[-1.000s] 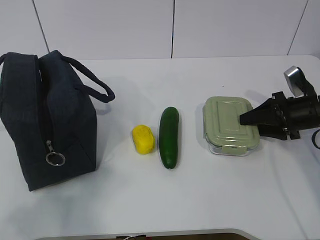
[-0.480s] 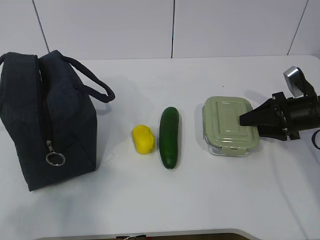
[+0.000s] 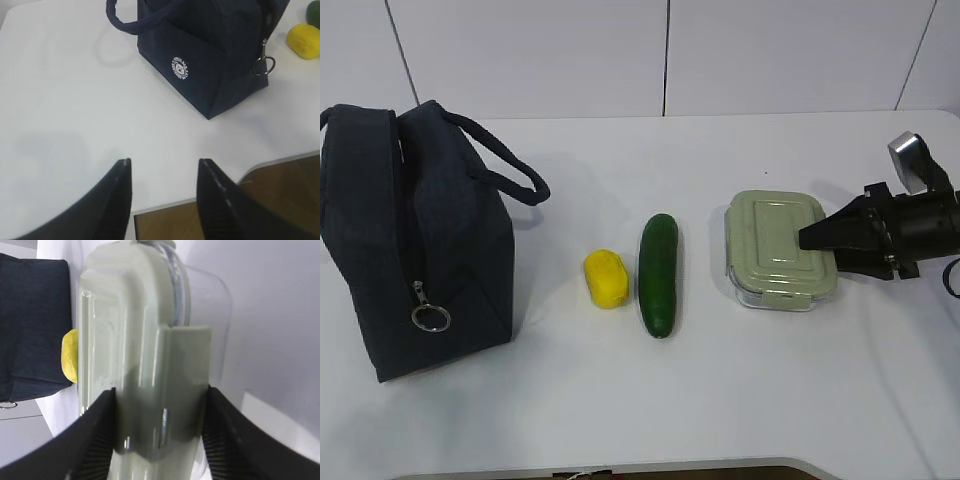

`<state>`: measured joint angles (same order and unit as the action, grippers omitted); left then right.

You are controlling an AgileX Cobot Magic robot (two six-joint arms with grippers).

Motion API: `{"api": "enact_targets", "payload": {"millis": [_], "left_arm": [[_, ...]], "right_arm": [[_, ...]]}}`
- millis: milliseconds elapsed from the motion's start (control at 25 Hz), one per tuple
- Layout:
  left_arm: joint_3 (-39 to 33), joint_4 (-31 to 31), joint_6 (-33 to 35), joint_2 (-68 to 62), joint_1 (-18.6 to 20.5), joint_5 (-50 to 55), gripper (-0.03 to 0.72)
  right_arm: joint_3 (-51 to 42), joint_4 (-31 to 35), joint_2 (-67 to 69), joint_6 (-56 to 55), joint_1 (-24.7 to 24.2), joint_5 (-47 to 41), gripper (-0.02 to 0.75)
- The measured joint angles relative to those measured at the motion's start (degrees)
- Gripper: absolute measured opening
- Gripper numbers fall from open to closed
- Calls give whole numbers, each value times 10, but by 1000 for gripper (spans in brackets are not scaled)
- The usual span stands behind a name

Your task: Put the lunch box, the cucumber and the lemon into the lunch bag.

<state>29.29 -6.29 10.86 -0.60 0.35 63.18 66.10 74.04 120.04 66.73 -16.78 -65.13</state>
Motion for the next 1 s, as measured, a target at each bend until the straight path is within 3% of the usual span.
{"api": "enact_targets", "payload": {"millis": [800, 1000], "left_arm": [[4, 1, 0, -40, 0, -4, 305], [44, 1, 0, -45, 0, -4, 305]], "right_arm": [[0, 27, 0, -3, 0, 4, 389], [0, 27, 0, -21, 0, 4, 389]]}}
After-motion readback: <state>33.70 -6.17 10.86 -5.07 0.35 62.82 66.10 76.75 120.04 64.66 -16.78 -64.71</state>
